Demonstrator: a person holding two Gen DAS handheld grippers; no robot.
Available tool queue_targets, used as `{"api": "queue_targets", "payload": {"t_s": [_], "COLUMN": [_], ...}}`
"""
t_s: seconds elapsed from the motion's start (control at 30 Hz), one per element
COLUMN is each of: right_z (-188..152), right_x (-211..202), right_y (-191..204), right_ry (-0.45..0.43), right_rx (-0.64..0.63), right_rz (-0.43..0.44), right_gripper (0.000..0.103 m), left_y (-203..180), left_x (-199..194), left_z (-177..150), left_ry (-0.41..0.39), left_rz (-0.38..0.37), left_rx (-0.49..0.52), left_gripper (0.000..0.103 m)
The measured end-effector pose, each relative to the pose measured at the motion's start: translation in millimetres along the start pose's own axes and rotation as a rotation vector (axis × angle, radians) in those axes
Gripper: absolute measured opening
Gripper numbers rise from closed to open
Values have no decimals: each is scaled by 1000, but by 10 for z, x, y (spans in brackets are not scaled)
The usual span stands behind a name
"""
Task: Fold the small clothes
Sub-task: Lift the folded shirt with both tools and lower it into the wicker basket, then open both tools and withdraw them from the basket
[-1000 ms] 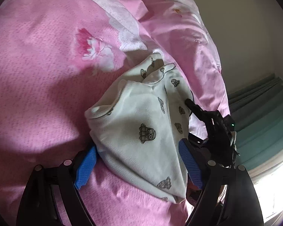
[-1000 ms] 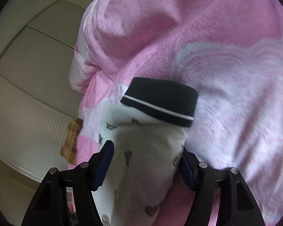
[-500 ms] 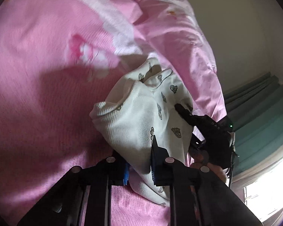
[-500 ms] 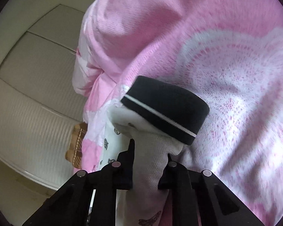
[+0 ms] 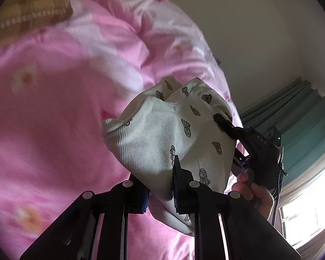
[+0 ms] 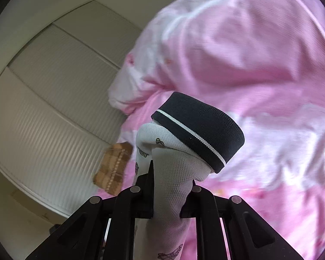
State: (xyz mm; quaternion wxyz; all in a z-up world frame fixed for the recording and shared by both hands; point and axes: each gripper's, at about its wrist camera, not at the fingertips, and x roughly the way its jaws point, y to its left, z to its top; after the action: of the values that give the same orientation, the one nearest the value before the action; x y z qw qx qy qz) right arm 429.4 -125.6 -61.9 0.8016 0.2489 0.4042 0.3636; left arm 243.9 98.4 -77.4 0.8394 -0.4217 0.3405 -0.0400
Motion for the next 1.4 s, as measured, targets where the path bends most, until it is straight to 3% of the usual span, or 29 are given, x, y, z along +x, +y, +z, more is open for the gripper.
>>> {"api": "queue_targets", "payload": {"t_s": [0.2,0.5,0.6,0.7,0.83,0.93,1.03,1.1,1.17,1.23,1.33,1.4], "right_z": [-25,71,83,56,-89,-275,-299,-300,-292,-269,-319,-352], "right_x": [629,2342,2925,3537,4093,4401,4422,4362,4328,4309,4093,3977], "right_y": [799,2135,2414,2487,2178,1865,1663,1658,1733,1849,1998,2069], "right_ry": [29,109,137,181,258,314,302,289,291,282,239,202], "right_rx": [-36,-94,-96,-96,-34,-20,-10,-57,-121,-187,-304,-373], "right_rz": [65,230,268,247,161,58,29,-19,-49,-98,-160,-214], "right_gripper": [15,15,15,15,15,16,26,40,41,46,46,46], "left_y": [285,1154,1421,1792,2261,2568,2660,2648,2628,2598,2499,2336], "left_x": [-753,-1780,-1924,-1865,-1555,-1305,-1283,-1305,-1323,-1377,-1604,-1721], "left_z": [620,2040,2408,2677,2777,2660,2505,2462,2453,2475,2382,2311], "left_ry": [-66,-215,-240,-223,-162,-99,-112,-115,-114,-129,-187,-225], "left_rz": [43,176,234,267,367,381,377,378,400,442,499,557], "left_rx": [50,97,134,116,95,47,59,62,70,67,85,166], "left_gripper": [18,19,19,19,21,23,30,35,42,65,66,66]}}
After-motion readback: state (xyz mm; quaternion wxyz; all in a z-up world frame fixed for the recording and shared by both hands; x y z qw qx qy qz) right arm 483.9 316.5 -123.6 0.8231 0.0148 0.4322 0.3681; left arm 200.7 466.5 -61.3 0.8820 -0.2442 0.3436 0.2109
